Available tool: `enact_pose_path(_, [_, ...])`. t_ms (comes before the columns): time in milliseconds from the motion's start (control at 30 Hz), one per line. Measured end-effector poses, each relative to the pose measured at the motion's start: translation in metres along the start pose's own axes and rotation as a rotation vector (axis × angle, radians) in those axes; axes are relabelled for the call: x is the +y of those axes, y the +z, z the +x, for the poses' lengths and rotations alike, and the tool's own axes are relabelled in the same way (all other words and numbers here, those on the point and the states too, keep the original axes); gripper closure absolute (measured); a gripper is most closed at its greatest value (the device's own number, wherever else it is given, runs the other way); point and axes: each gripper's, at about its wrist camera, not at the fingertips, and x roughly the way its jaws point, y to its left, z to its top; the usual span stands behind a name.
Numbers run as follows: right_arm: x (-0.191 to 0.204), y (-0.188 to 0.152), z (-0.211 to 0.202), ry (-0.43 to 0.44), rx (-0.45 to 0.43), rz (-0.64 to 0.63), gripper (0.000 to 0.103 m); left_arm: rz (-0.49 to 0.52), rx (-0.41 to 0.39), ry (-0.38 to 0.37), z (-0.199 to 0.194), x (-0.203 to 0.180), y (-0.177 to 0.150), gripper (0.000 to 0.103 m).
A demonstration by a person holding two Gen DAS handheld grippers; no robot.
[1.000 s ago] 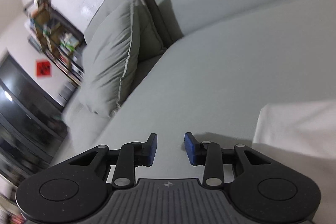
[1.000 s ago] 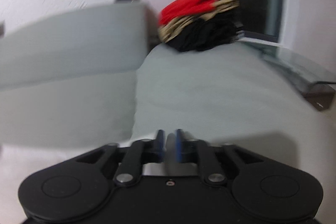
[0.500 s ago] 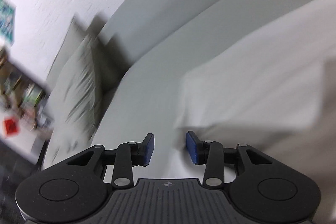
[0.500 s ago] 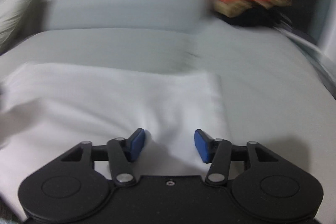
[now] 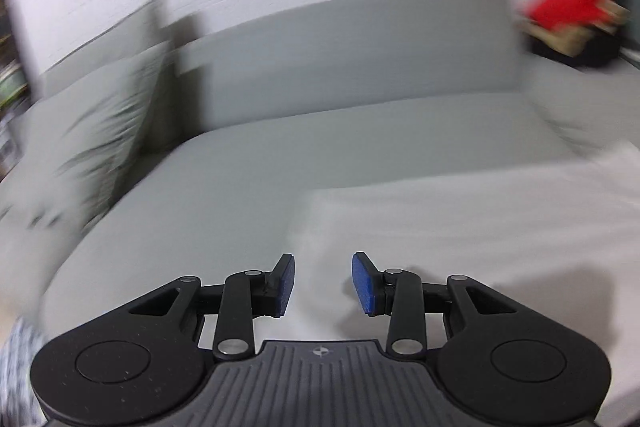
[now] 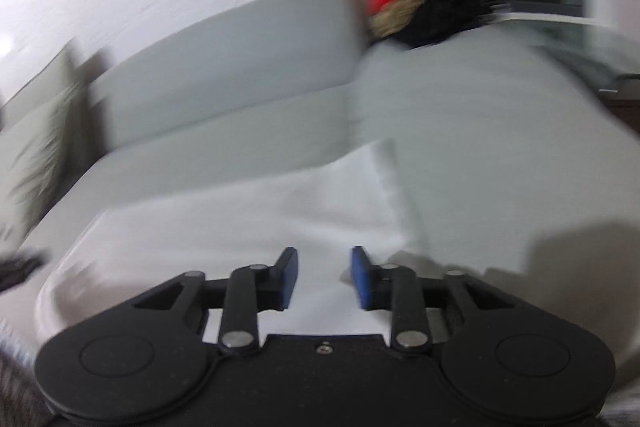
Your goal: Fold clothes
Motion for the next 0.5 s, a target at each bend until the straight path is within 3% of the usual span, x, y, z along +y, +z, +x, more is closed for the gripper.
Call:
enact_pose_path(133, [0.008,-0.009,0.0,0.066,0.068,-0.028,0.08,0.204,0.047,-0.027,-0.001,-0.044,-0.009,0.069])
enact_pose_path(167, [0.01,-0.011,0.0,0.083,0.085,-0.035,0.08,0.255,0.059,-0.034,-0.001,-0.054,-0.011,0.078])
enact_pose_path(233, [0.015,-0.016,-0.001,0.116,0.12,-0.049,0.08,0.341,0.089,-0.051,-0.003,-0.071,-0.018,0.084])
enact_pose_path(333, [0.018,-0.023,-0.002,0.165,0.17,-0.05,0.08,0.295,0.053,-0.121,-0.023,-0.059,-0.025,0.084])
enact_pose_path(400, [0.005,-0.033,-0.009,0.193,0.197,0.039,0.08,0.252,0.008,-0.17,-0.037,-0.05,-0.027,0.067])
enact_pose_path(433, [0.001,-0.036,-0.014,0.209,0.19,0.075,0.08,0.231,-0.015,-0.194,-0.044,-0.045,-0.028,0.067])
enact_pose_path(500, [-0.001,-0.033,-0.025,0.243,0.094,0.095,0.077,0.188,-0.059,-0.243,-0.058,-0.037,-0.03,0.059])
